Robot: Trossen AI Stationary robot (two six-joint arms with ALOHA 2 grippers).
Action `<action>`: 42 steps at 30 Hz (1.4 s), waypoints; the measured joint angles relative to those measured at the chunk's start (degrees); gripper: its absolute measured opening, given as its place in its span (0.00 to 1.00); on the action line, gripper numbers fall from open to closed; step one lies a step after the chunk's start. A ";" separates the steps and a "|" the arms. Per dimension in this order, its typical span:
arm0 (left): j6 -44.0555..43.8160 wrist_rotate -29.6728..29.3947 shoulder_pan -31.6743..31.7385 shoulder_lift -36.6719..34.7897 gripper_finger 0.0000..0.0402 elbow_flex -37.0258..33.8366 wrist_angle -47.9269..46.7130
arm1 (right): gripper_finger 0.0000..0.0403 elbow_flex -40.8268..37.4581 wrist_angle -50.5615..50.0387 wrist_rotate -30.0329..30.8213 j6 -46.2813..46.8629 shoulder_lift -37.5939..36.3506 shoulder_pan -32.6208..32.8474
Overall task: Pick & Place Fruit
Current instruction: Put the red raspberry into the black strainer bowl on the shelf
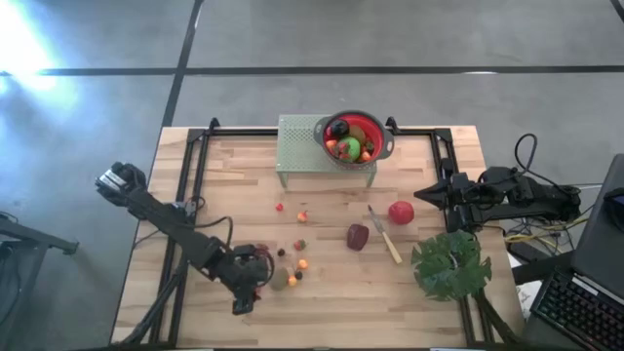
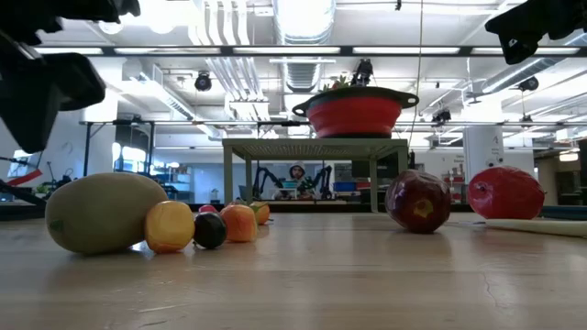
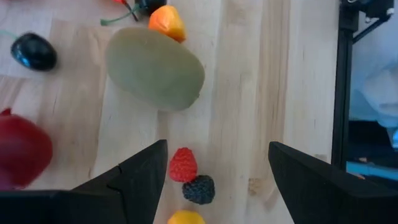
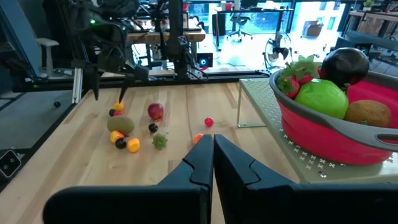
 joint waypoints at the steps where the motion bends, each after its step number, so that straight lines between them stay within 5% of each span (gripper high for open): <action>1: -1.09 -0.75 -0.63 0.24 0.71 0.00 0.04 | 0.02 0.01 -0.01 0.00 0.00 0.00 0.01; 24: -9.09 -2.43 -2.90 12.28 0.71 1.54 0.53 | 0.02 0.00 -0.02 0.00 0.01 0.00 -0.01; 42: -10.16 -2.25 -2.79 13.49 0.71 1.56 -1.95 | 0.02 0.00 0.00 0.00 0.00 0.00 0.00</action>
